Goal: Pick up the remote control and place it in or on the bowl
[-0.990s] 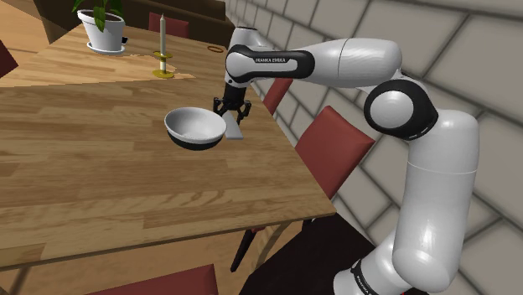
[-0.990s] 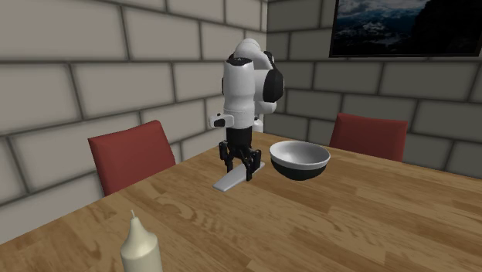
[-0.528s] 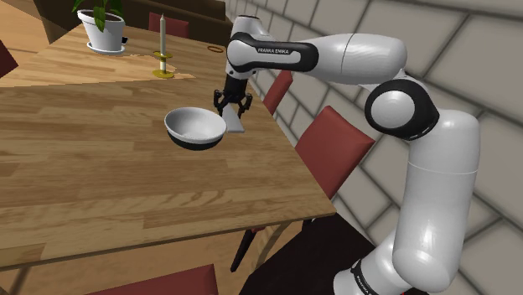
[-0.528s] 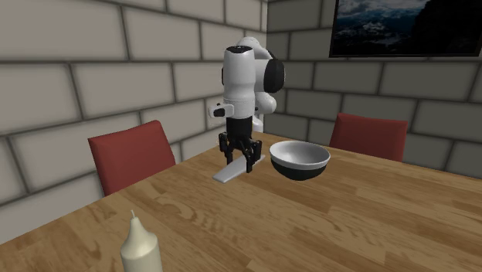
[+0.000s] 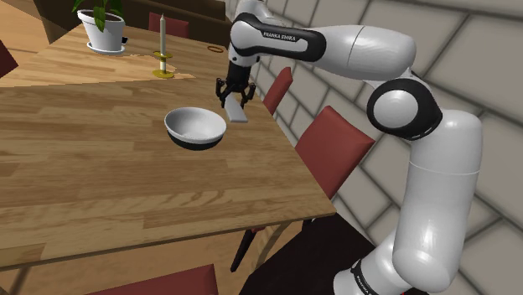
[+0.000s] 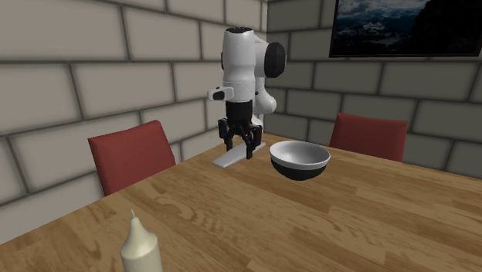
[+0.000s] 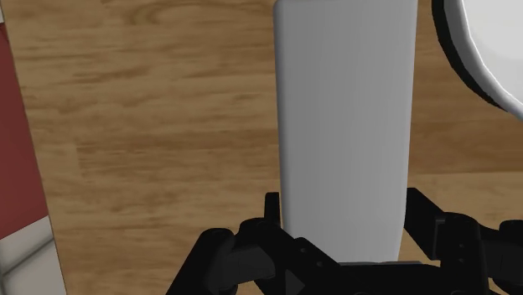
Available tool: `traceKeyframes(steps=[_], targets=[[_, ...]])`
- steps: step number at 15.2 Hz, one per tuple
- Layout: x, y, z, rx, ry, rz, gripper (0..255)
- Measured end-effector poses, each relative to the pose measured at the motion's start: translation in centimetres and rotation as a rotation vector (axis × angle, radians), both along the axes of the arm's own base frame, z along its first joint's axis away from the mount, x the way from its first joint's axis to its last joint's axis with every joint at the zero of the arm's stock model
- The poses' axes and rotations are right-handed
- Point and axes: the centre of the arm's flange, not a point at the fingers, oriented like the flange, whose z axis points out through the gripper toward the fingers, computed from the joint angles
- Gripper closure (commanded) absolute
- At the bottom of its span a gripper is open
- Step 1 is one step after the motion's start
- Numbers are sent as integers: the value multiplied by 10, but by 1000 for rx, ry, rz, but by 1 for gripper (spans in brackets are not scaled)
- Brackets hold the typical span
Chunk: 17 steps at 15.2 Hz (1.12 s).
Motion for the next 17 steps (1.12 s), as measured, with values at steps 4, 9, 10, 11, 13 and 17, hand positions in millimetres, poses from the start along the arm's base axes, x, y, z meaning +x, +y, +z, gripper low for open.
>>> traceKeyframes(steps=[4, 9, 10, 11, 13, 17], targets=[[0, 0, 21, 0, 0, 0, 255], [0, 1, 47, 0, 0, 0, 255], [1, 1, 52, 0, 0, 0, 255], [1, 1, 57, 0, 0, 0, 255], [0, 0, 68, 0, 0, 0, 255], [-4, 14, 80, 0, 0, 0, 255]])
